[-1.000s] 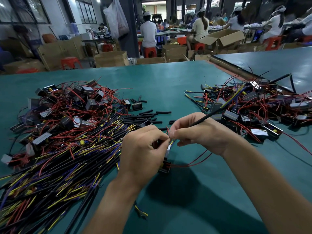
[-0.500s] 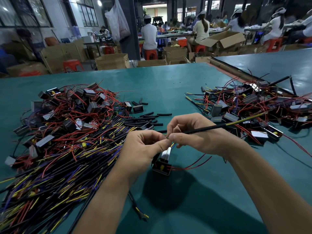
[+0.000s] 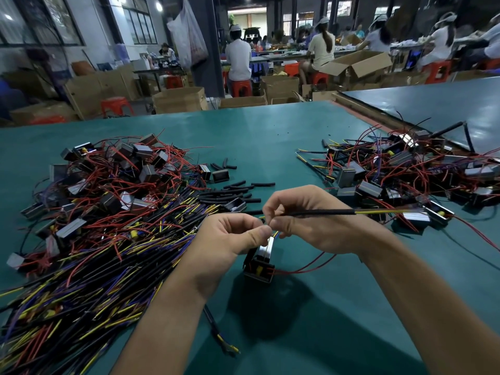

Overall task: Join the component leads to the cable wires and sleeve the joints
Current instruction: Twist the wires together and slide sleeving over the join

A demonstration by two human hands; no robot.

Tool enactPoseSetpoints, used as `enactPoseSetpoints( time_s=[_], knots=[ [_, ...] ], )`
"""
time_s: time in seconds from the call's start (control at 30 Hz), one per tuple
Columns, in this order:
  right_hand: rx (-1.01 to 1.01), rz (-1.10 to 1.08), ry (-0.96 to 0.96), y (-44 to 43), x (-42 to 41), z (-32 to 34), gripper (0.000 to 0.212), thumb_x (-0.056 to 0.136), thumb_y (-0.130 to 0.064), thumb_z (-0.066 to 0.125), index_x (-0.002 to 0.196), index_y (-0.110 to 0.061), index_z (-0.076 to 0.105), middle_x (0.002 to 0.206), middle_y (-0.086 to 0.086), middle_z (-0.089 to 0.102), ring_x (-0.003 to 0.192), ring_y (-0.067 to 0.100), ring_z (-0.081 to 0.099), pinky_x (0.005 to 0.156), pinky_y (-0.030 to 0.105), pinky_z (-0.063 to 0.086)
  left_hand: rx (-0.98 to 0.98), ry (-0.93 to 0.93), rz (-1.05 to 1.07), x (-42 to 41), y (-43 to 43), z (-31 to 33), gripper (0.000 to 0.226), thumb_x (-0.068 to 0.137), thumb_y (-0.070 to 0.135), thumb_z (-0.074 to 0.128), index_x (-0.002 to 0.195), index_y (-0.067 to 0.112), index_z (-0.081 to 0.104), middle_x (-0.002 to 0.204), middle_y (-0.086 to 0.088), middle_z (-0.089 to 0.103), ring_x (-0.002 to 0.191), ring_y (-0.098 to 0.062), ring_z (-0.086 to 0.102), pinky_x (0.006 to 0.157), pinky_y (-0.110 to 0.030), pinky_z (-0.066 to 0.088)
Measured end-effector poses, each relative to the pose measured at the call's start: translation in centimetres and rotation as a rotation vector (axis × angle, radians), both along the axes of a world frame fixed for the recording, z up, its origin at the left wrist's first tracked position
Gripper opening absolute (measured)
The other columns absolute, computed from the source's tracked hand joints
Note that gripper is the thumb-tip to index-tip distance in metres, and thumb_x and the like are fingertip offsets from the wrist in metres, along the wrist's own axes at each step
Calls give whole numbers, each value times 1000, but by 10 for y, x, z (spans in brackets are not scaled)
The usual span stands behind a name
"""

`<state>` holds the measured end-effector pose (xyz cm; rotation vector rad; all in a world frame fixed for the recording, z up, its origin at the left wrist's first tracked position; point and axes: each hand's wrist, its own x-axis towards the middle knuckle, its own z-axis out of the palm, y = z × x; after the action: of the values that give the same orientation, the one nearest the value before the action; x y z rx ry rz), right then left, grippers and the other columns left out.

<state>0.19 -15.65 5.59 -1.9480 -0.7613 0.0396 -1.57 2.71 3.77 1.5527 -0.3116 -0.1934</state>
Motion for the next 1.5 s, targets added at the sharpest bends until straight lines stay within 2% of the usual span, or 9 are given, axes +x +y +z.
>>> enactPoseSetpoints(
  time_s=[0.17,0.3,0.43,0.6,0.73,0.93,1.13,1.37,1.5],
  knots=[
    [33,-61,-3,-2,0,1,12,90,-5,66,84,-16,67,71,20,60,64,20,52,65,48,49,-37,35,35,1,0,2,13,63,26,71,61,14,67,60,1,60,53,-6,49,55,-15,42],
    [135,-114,65,-2,2,-1,10,90,2,65,91,-7,68,75,8,66,66,17,60,68,40,54,-48,2,123,1,-2,4,13,71,22,72,60,17,67,60,3,61,51,-3,48,60,-21,42],
    [214,-180,97,2,3,-2,15,88,3,66,88,-10,73,71,5,66,66,17,58,65,31,52,-33,-33,193,1,-4,4,18,84,11,68,67,17,70,61,4,64,50,-1,51,67,-29,43],
    [361,-233,163,9,1,0,15,85,7,67,86,-8,69,70,3,68,58,8,60,57,22,53,-82,-6,187,1,-3,3,9,76,16,71,67,18,74,62,3,65,53,-4,54,65,-25,46],
    [420,-287,166,11,1,1,11,88,3,66,82,-7,67,74,15,69,54,10,57,58,24,54,-109,20,175,2,-1,3,11,62,26,75,70,18,75,67,1,66,59,-8,54,67,-25,49],
    [346,-409,94,7,8,-1,12,91,-4,64,79,-6,65,67,12,67,54,14,58,59,31,53,20,-56,266,4,-2,-1,23,69,-10,77,74,11,70,61,6,67,57,-4,60,58,-15,50],
    [350,-394,62,8,8,-4,15,83,-2,74,79,-12,63,62,-1,64,55,13,60,57,28,56,60,-159,290,2,-7,1,35,70,-7,79,60,27,76,60,6,71,54,0,63,56,-12,50],
    [306,-397,18,12,6,-3,14,84,0,73,80,-9,62,70,7,65,59,20,61,65,47,56,64,-216,318,1,-9,-1,32,71,0,81,67,32,78,68,4,74,59,-3,65,59,-14,51],
    [311,-365,-52,13,3,0,12,82,3,72,82,-5,64,73,14,67,61,18,61,64,40,55,78,-304,332,0,-9,-1,28,72,1,81,71,29,78,71,6,75,61,-5,66,61,-19,54]
  ],
)
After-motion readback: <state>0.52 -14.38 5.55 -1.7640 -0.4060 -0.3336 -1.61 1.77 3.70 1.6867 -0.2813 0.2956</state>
